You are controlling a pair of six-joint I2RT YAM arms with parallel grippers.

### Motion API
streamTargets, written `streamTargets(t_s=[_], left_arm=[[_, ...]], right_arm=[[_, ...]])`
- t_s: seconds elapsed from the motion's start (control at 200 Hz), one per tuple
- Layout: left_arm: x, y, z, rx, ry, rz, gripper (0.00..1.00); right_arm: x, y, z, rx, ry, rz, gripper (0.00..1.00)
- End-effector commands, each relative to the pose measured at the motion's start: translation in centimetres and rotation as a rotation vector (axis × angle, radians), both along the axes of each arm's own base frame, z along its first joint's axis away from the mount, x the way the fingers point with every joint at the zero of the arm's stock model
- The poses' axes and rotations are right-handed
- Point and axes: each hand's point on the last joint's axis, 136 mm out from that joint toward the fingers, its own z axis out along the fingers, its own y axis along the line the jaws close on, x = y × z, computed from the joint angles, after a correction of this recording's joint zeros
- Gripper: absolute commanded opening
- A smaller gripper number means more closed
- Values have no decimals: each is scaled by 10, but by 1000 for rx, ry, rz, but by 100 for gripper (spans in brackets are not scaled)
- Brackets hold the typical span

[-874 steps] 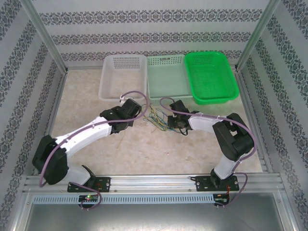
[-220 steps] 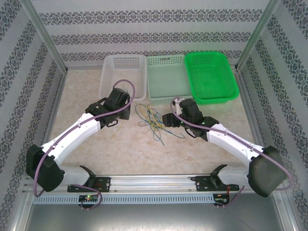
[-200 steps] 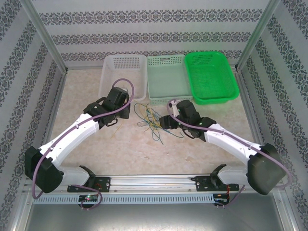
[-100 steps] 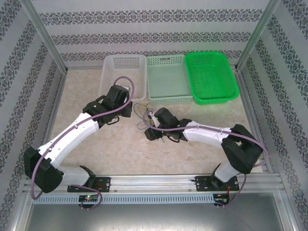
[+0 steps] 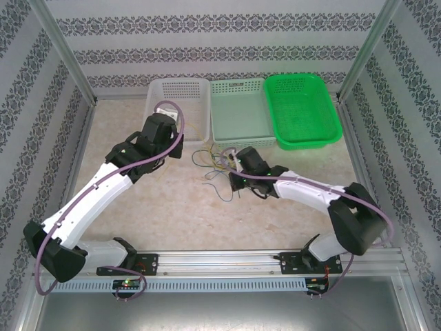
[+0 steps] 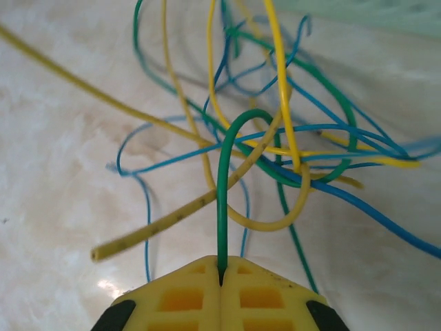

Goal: Untangle the cables

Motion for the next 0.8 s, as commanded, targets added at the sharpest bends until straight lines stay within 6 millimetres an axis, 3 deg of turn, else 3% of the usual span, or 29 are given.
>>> streamTargets(t_s=[0.0,0.15,0.275,0.42,0.48,0.555,0.604,0.794], left_arm=[[-7,17,33,47,-86,23,0],[-10,20,45,32,-113,25,0],[-12,23,52,37,-128,31,0],[-18,31,73,38,-172,42,0],[-22,29,80,12,-188,23,0],[-24,22,83,-25,-190,-12,0],[-24,19,81,-41,-182,-19,0],[-14,5,68,-89,-162,-35,0]], right_arm=[[2,-25,3,33,16,-92,0],[2,-46,0,39,43,-154,0],[-3,-46,-6,38,81,-137,0],[-4,-51,-15,13,106,-158,0],[-4,-49,-12,27,101,-150,23],[-4,-44,-2,53,77,-133,42],[-2,-41,9,78,53,-131,61],[-5,-37,57,224,-41,-145,74]])
